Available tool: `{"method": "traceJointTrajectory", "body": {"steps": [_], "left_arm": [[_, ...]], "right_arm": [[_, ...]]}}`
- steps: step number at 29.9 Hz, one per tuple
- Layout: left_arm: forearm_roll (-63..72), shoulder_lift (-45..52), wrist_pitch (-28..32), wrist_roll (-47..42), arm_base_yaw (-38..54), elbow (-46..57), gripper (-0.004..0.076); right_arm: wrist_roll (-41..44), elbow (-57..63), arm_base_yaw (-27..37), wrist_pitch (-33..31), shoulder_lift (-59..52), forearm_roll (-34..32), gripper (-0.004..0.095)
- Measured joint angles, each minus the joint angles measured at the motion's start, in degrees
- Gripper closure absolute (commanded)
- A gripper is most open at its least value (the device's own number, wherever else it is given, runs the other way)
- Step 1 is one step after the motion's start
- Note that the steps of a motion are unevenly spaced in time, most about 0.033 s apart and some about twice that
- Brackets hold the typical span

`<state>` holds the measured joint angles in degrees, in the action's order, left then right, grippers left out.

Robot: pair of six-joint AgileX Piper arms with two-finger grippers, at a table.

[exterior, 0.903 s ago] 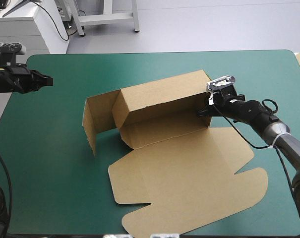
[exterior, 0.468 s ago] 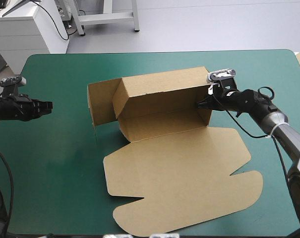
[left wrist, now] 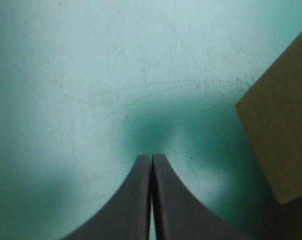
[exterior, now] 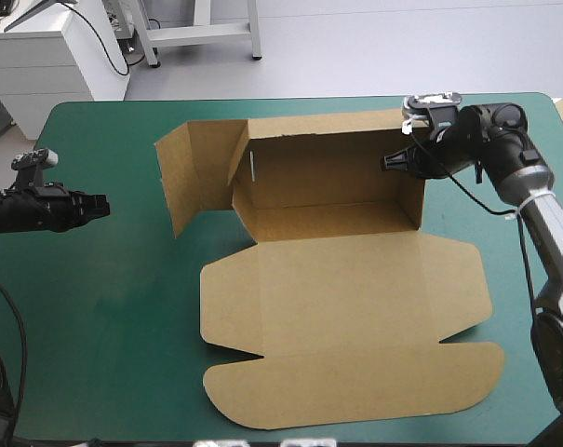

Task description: Fold the box

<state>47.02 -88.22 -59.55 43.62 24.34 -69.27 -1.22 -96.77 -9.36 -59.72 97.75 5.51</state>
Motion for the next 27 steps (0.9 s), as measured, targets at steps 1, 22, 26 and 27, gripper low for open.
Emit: {"method": "traceJointTrajectory", "body": {"steps": [1,22,26,27], "left_arm": [[0.07,0.00,0.00,0.06,0.00,0.00,0.0731],[0.67,0.00,0.24,0.22,0.00,0.23,0.0731],[1.00,0.00,0.26,0.22,0.00,0.23,0.0731],[1.00,0.00,0.20,0.22,0.00,0.23,0.0731]], "right_arm": [[0.28,-2.28,0.00,-2.38,0.38,0.00,0.0922],[1.89,9.39,0.00,-11.83,-7.27,4.06,0.0922],[0.82,9.51,0.00,-11.36,-5.94,3.85,0.0922],[0.52,9.51,0.00,-11.02,-5.04,3.85,0.0923]]}}
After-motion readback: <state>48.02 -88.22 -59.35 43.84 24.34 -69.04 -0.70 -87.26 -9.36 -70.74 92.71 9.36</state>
